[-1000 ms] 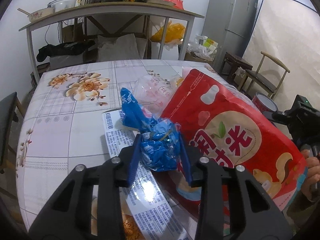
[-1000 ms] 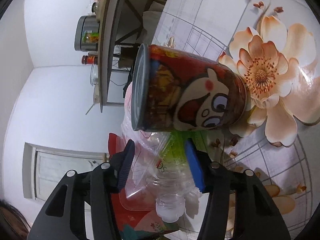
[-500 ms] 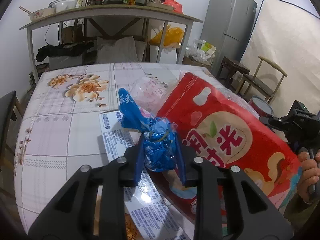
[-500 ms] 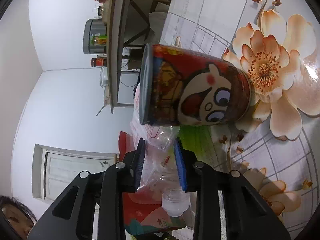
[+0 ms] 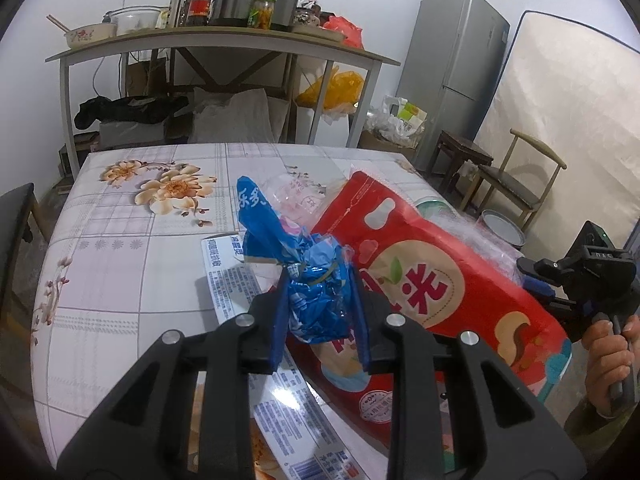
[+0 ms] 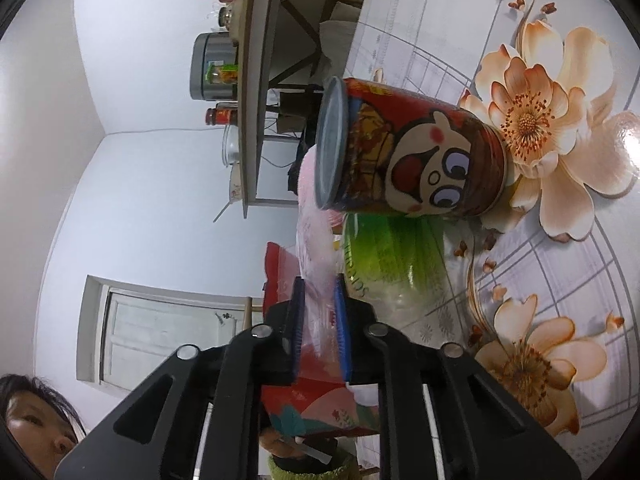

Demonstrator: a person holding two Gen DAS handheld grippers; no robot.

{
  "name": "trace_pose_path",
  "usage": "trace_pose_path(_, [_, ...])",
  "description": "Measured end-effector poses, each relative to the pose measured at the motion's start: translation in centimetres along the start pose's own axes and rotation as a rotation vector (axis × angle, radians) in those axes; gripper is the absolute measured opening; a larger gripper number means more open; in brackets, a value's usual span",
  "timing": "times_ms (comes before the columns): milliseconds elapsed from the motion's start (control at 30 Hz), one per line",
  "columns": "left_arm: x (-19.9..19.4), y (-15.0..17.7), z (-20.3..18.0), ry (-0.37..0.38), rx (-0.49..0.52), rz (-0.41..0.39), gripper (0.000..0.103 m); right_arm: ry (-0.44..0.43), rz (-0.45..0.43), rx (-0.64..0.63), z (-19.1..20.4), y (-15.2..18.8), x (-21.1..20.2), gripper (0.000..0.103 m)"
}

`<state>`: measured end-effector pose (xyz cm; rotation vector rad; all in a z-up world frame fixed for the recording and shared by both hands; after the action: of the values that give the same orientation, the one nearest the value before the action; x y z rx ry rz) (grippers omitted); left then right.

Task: Collect trash
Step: 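Grasp the blue wrapper with the left gripper while the right grasps a plastic bag, then carry both items to the blue wastebasket and release them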

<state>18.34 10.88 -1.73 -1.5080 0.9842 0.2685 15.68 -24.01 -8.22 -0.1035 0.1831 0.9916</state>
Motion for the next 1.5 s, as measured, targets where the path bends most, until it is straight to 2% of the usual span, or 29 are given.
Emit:
trace_pose_path(133, [-0.6,-0.2,0.1,-0.002,-0.002,-0.016,0.026,-0.008,0.005,-0.026,0.8,0.2,-0.4,0.007])
trace_pose_path(600, [-4.0,-0.8,-1.0,-0.001,0.003,-0.093,0.025,-0.023,0.013,-0.134,4.3,1.2,-1.0,0.006])
trace_pose_path(833, [-6.8,-1.6,-3.0,0.042,0.03,-0.151,0.025,-0.062,0.014,-0.198,6.2,1.8,-2.1,0.005])
trace_pose_path(1000, [-8.4,-2.6,-5.0,0.096,0.053,-0.185,0.025,-0.077,-0.019,-0.25,7.4,2.3,-4.2,0.005])
trace_pose_path(1133, [-9.2,-3.6,-7.6,0.16,0.078,-0.197,0.025,-0.094,-0.074,-0.273,7.5,2.7,-7.2,0.005])
trace_pose_path(1300, [-8.9,-4.6,-12.0,0.246,0.12,-0.174,0.025,-0.092,-0.181,-0.271,6.9,2.8,-11.9,0.005])
trace_pose_path(1500, [-6.4,-5.2,-19.0,0.345,0.173,-0.109,0.025,-0.031,-0.375,-0.229,4.3,3.6,-19.9,0.005])
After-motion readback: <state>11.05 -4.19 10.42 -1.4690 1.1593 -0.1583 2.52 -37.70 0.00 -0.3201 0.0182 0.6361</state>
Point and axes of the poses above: each gripper's, at about its wrist camera, not at the fingertips, and x roughly the way its jaws point, z to its left, y to its underside, the point moved 1 cm from there along x, roughly the way its jaws point, and after that the axes turned 8 degrees about z, right-handed, at the moved point
